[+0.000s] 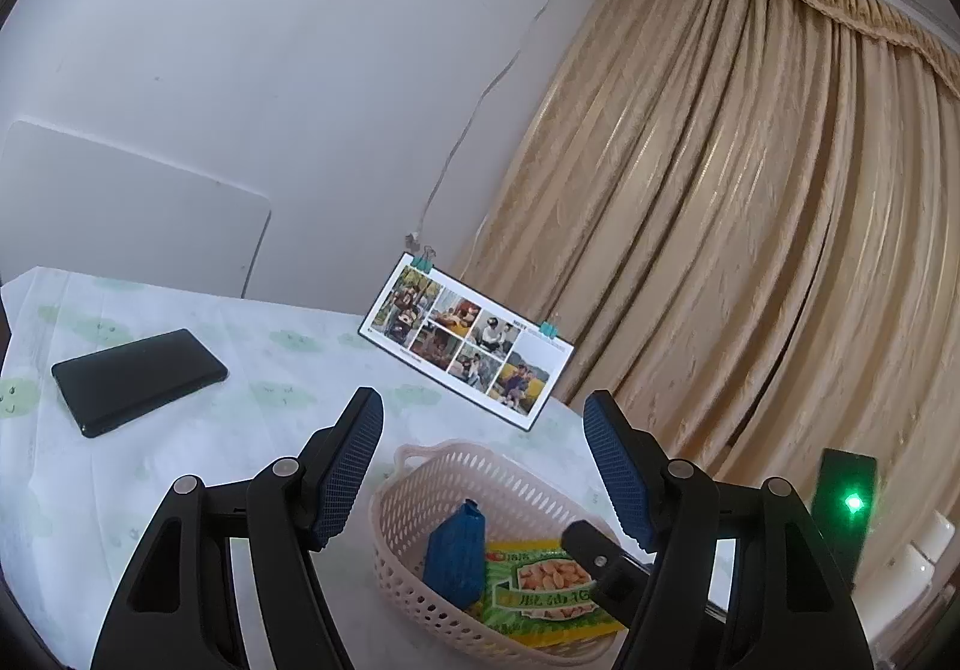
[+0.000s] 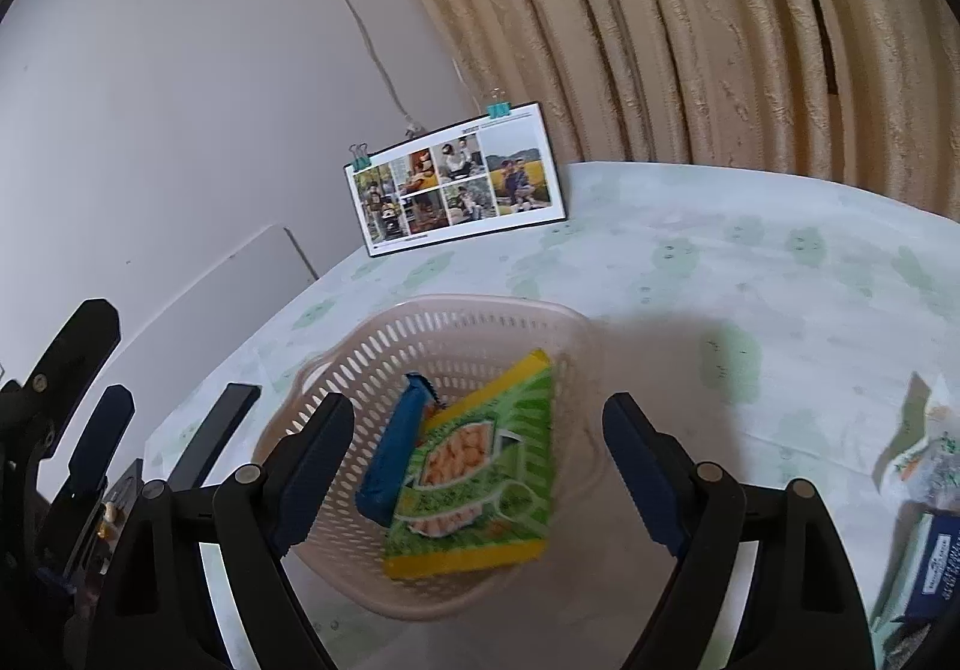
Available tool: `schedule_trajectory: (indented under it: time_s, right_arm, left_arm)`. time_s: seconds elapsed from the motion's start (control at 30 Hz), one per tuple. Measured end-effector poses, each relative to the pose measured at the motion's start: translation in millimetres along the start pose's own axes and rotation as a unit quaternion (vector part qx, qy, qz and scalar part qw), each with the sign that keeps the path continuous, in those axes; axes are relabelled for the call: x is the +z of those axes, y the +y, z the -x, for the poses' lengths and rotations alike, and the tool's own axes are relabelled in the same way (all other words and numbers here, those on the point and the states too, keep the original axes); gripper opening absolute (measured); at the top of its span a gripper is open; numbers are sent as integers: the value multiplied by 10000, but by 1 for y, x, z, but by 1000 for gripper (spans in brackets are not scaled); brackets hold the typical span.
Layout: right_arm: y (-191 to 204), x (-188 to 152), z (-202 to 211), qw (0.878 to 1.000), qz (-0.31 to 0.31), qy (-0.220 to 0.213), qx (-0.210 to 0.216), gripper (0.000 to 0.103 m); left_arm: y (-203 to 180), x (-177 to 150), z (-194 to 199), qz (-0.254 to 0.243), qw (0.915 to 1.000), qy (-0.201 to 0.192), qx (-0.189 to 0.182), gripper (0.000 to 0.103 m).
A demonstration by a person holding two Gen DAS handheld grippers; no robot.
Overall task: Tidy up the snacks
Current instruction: 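Lower the peanut bag into the basket and open the right gripper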
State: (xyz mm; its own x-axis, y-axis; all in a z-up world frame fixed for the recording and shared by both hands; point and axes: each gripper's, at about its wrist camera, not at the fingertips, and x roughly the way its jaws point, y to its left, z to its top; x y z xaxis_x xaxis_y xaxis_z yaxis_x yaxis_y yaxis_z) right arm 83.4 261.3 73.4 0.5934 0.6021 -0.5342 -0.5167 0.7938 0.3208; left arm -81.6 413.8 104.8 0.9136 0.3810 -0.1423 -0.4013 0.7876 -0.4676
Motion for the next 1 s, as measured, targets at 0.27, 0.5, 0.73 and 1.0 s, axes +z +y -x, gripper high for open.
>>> schedule_trajectory:
  time_s: [0.27, 0.5, 0.73, 1.0]
  right_arm:
    - [-12, -3, 11, 9996, -72, -51, -282, 83]
    - [-6, -8, -10, 9939, 247, 251, -1044, 83]
    - [-11, -10, -11, 9941, 248, 274, -1022, 83]
    - [-22, -11, 9, 9953, 80, 97, -958, 83]
  left_arm:
    - [-6, -3, -2, -128, 9999, 69, 10, 70]
    - [-7, -4, -4, -126, 9999, 98, 8, 70]
    - [-10, -7, -8, -225, 9995, 233, -12, 70]
    - [-19, -13, -13, -448, 9982, 396, -65, 70]
